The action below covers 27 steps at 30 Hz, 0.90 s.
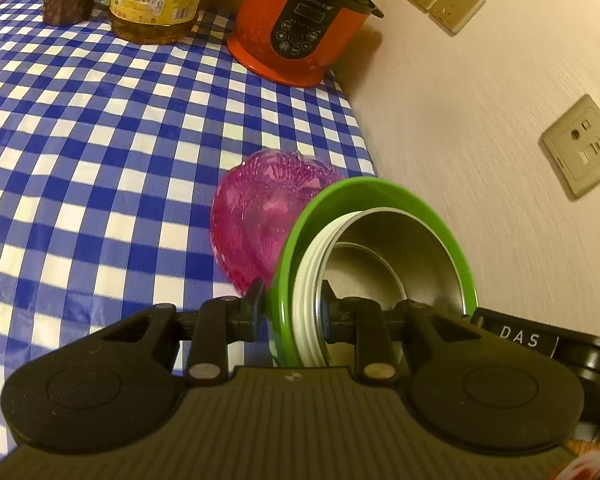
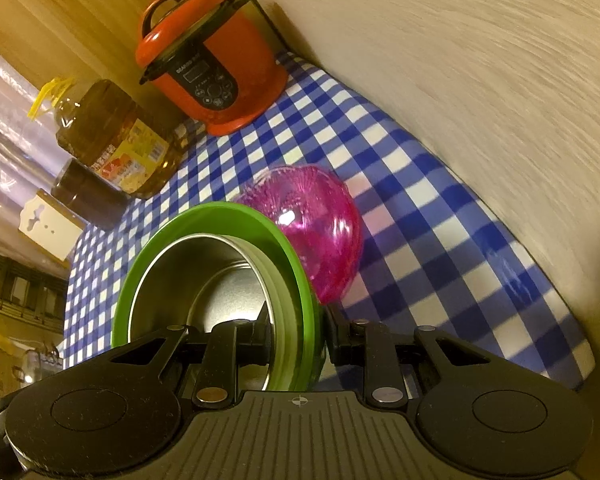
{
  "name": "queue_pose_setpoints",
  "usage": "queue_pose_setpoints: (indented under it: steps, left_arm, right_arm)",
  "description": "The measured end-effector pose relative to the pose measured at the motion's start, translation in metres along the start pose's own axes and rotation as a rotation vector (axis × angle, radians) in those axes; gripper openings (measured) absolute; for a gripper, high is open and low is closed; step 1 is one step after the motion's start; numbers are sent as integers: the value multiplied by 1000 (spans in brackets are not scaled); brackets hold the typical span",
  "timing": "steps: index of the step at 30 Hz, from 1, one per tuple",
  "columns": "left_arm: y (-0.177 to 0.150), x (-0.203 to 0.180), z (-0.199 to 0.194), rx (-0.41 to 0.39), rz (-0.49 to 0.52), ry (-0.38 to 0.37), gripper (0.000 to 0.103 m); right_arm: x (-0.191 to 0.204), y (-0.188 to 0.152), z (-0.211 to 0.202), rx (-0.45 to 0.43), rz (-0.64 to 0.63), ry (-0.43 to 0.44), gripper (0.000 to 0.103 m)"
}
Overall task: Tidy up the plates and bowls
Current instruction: 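Lower the green bowl stack onto the pink plates with both grippers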
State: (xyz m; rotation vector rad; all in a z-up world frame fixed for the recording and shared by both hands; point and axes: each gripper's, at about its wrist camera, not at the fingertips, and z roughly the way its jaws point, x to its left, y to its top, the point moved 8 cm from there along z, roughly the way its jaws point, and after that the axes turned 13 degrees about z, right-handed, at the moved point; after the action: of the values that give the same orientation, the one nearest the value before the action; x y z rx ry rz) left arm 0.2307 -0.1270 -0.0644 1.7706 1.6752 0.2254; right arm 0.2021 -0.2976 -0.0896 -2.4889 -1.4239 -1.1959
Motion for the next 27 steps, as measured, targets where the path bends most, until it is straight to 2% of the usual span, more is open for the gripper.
queue_pose_setpoints:
  steps: [13,27]
  left_arm:
    - [30,9,36,23,-24,-5,23]
    - [36,22,67,63,-54,-9,23]
  right_arm:
    - [11,36,34,14,-30,-17,26]
    - [7,50,63,38,-35,-39,26]
